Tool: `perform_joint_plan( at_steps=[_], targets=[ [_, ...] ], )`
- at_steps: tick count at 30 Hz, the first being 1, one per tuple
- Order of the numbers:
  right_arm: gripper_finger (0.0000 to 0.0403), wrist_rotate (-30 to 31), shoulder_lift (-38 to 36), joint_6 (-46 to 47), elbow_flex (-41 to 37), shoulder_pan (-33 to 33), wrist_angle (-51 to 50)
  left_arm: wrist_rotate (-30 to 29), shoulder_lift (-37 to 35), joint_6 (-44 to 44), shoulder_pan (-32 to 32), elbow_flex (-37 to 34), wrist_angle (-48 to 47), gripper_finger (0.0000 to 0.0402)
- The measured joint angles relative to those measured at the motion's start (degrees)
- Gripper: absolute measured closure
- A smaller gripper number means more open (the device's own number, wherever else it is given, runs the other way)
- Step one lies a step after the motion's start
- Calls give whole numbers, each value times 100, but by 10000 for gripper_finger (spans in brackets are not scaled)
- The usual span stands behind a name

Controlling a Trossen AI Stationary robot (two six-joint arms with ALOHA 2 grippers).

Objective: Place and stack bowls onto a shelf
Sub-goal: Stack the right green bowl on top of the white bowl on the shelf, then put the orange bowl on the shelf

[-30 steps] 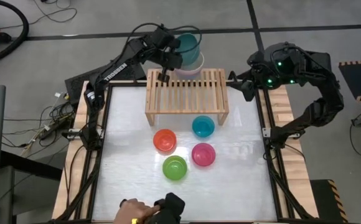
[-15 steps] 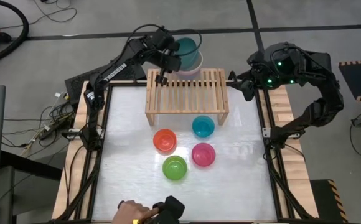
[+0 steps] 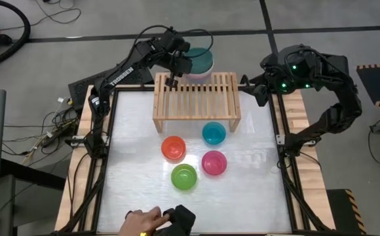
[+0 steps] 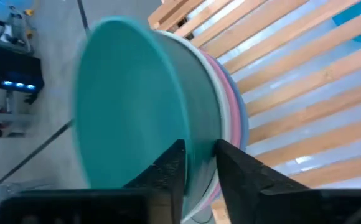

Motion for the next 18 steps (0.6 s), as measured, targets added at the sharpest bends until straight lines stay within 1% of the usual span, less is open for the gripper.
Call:
perform_joint_plan(
  at_steps=[6, 11, 12, 14, 16, 18],
  targets=[
    [133, 0, 0, -63, 1, 0, 0, -263, -2, 70, -85, 41, 173, 280],
    [133, 33, 0, -149, 0, 0, 24, -433, -206, 73, -176, 42, 409, 267],
    [133, 137, 1, -151, 1, 1, 66, -542, -271, 59, -211, 42, 469, 267],
    [133, 547, 2, -178, -9, 4, 271, -900, -418, -54, -305, 44, 527, 267],
    [133, 908, -9, -363, -166, 4, 727, -1302, -608, -239, -435, 44, 587, 267],
    [133, 1004, -7, -715, -407, -2, 1281, -1454, -870, -549, -594, 44, 642, 267]
  ],
)
